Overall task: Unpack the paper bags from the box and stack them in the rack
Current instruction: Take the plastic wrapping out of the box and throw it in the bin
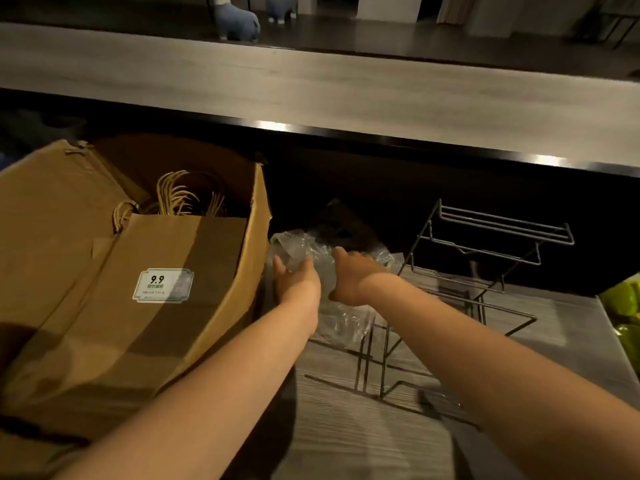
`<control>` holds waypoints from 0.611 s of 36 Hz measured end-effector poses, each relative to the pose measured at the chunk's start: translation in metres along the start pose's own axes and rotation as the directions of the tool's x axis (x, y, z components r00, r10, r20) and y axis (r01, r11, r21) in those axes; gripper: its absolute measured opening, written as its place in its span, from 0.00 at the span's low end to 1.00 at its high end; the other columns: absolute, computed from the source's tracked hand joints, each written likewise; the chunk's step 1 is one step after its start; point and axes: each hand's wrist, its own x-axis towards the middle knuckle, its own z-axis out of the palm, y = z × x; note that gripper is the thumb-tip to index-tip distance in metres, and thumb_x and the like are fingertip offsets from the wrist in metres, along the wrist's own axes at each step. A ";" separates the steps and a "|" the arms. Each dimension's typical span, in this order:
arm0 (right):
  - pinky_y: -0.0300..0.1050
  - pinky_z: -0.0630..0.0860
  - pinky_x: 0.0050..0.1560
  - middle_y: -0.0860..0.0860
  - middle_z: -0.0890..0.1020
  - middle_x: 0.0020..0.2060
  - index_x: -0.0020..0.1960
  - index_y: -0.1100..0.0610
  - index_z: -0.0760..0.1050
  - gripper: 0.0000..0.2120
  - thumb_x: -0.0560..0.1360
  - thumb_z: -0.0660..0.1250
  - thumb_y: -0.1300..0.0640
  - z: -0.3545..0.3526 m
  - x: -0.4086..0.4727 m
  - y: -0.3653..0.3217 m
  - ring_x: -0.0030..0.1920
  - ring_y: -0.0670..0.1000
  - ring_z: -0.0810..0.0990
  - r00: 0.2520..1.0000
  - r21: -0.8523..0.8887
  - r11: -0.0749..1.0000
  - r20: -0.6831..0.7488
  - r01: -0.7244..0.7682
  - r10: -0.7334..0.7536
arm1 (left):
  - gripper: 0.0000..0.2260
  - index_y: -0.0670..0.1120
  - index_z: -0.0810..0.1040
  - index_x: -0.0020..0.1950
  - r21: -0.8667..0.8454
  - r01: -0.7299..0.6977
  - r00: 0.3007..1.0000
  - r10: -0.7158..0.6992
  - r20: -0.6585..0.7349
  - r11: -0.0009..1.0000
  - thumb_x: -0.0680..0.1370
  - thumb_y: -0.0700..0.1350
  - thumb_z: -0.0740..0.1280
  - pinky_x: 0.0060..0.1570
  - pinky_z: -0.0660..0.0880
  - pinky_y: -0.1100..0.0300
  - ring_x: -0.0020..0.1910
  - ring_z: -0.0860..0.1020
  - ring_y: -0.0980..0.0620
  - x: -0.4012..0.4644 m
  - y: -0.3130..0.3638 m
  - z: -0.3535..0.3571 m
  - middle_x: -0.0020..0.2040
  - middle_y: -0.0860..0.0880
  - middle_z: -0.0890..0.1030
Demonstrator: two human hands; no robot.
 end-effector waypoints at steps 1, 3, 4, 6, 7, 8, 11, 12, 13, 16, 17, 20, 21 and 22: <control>0.57 0.69 0.64 0.60 0.68 0.69 0.76 0.56 0.54 0.34 0.76 0.67 0.54 0.001 0.001 -0.003 0.69 0.63 0.67 1.000 -0.058 0.998 0.005 0.009 -0.009 | 0.30 0.58 0.47 0.79 -0.015 -0.010 1.000 0.010 -0.005 1.000 0.82 0.52 0.60 0.66 0.65 0.45 0.73 0.63 0.41 -0.001 -0.001 -0.002 0.79 0.48 0.57; 0.58 0.67 0.64 0.59 0.73 0.67 0.76 0.56 0.53 0.33 0.76 0.66 0.56 0.004 0.004 -0.005 0.67 0.62 0.70 1.000 -0.157 0.987 -0.013 0.023 -0.025 | 0.31 0.59 0.45 0.79 -0.051 -0.018 1.000 0.017 -0.009 0.999 0.82 0.51 0.61 0.66 0.66 0.45 0.73 0.63 0.42 0.001 -0.006 -0.003 0.79 0.50 0.56; 0.57 0.68 0.63 0.58 0.75 0.65 0.76 0.56 0.53 0.33 0.76 0.65 0.57 0.004 0.004 -0.007 0.65 0.61 0.73 0.999 -0.176 0.984 -0.021 0.025 -0.029 | 0.32 0.59 0.44 0.79 -0.071 -0.021 1.000 0.020 -0.018 0.997 0.82 0.50 0.61 0.66 0.66 0.45 0.73 0.63 0.42 0.003 -0.008 -0.003 0.79 0.50 0.56; 0.56 0.71 0.58 0.57 0.76 0.63 0.75 0.58 0.54 0.31 0.76 0.63 0.61 0.007 0.007 -0.010 0.60 0.61 0.77 0.999 -0.157 0.987 -0.022 0.028 -0.032 | 0.33 0.60 0.44 0.78 -0.048 -0.010 1.000 0.009 -0.018 0.999 0.81 0.51 0.62 0.65 0.67 0.44 0.72 0.64 0.40 0.006 -0.011 -0.003 0.79 0.49 0.55; 0.55 0.72 0.56 0.57 0.77 0.62 0.75 0.58 0.55 0.31 0.76 0.62 0.63 0.009 0.008 -0.011 0.59 0.61 0.78 0.999 -0.125 0.992 -0.033 0.029 -0.034 | 0.33 0.60 0.44 0.78 -0.037 -0.001 1.000 0.000 -0.011 0.999 0.81 0.51 0.62 0.64 0.67 0.44 0.72 0.64 0.40 0.009 -0.013 -0.003 0.79 0.48 0.55; 0.54 0.73 0.54 0.58 0.77 0.61 0.75 0.59 0.55 0.30 0.76 0.62 0.64 0.008 0.008 -0.011 0.58 0.61 0.78 0.998 -0.101 0.995 -0.052 0.026 -0.032 | 0.34 0.61 0.44 0.78 -0.028 0.001 1.000 -0.001 0.007 1.000 0.81 0.52 0.63 0.64 0.67 0.44 0.72 0.64 0.40 0.010 -0.014 -0.003 0.79 0.48 0.55; 0.52 0.74 0.52 0.57 0.77 0.60 0.73 0.58 0.59 0.27 0.76 0.63 0.61 0.012 0.012 -0.010 0.57 0.60 0.79 0.995 -0.064 0.997 -0.082 0.043 -0.049 | 0.33 0.60 0.46 0.79 -0.024 0.016 0.998 -0.014 0.065 1.000 0.80 0.52 0.63 0.64 0.67 0.45 0.72 0.65 0.40 0.013 -0.017 -0.006 0.78 0.48 0.57; 0.52 0.75 0.52 0.56 0.77 0.60 0.71 0.57 0.62 0.25 0.76 0.64 0.60 0.013 0.013 -0.010 0.57 0.59 0.79 0.996 -0.052 0.998 -0.081 0.044 -0.049 | 0.32 0.60 0.48 0.79 -0.025 0.016 0.997 -0.014 0.077 1.000 0.80 0.52 0.63 0.64 0.67 0.46 0.72 0.65 0.41 0.013 -0.018 -0.008 0.78 0.48 0.59; 0.51 0.75 0.52 0.56 0.77 0.60 0.69 0.57 0.65 0.22 0.76 0.64 0.60 0.014 0.014 -0.010 0.57 0.58 0.78 0.996 -0.033 0.999 -0.075 0.041 -0.044 | 0.32 0.59 0.49 0.79 -0.026 0.018 0.996 -0.015 0.086 1.000 0.80 0.52 0.63 0.64 0.67 0.46 0.71 0.66 0.41 0.015 -0.019 -0.009 0.77 0.47 0.60; 0.50 0.77 0.53 0.56 0.78 0.58 0.62 0.58 0.73 0.14 0.76 0.63 0.60 0.014 0.017 -0.008 0.55 0.57 0.79 0.999 0.082 0.996 -0.046 0.021 -0.018 | 0.30 0.59 0.52 0.78 -0.050 0.045 0.994 -0.040 0.106 0.998 0.80 0.53 0.63 0.63 0.68 0.45 0.70 0.67 0.42 0.019 -0.022 -0.011 0.76 0.47 0.64; 0.50 0.78 0.52 0.56 0.79 0.56 0.59 0.58 0.74 0.12 0.76 0.62 0.59 0.014 0.018 -0.007 0.54 0.57 0.79 0.999 0.107 0.994 -0.049 0.025 -0.019 | 0.30 0.58 0.53 0.78 -0.056 0.051 0.993 -0.045 0.109 0.997 0.80 0.53 0.63 0.63 0.68 0.45 0.70 0.68 0.42 0.020 -0.023 -0.010 0.75 0.47 0.65; 0.52 0.78 0.53 0.54 0.78 0.55 0.58 0.56 0.74 0.15 0.75 0.65 0.50 0.013 0.014 -0.009 0.53 0.56 0.78 0.998 0.084 0.994 -0.030 0.064 -0.061 | 0.30 0.56 0.55 0.78 -0.052 0.029 0.994 -0.023 0.107 0.998 0.79 0.53 0.64 0.61 0.70 0.48 0.68 0.69 0.42 0.023 -0.025 -0.010 0.74 0.48 0.67; 0.53 0.77 0.55 0.53 0.78 0.55 0.59 0.55 0.74 0.18 0.74 0.66 0.46 0.015 0.013 -0.010 0.54 0.57 0.78 0.997 0.043 0.996 -0.014 0.073 -0.073 | 0.29 0.55 0.56 0.78 -0.051 0.024 0.995 -0.019 0.102 0.998 0.79 0.52 0.64 0.61 0.70 0.49 0.68 0.70 0.42 0.024 -0.026 -0.009 0.73 0.47 0.67; 0.54 0.76 0.57 0.53 0.77 0.55 0.60 0.54 0.74 0.19 0.74 0.66 0.43 0.016 0.011 -0.012 0.55 0.57 0.77 0.997 -0.009 0.997 0.003 0.072 -0.072 | 0.29 0.53 0.58 0.78 -0.047 0.023 0.996 -0.018 0.093 0.999 0.79 0.52 0.64 0.62 0.70 0.49 0.67 0.70 0.43 0.025 -0.027 -0.008 0.72 0.47 0.68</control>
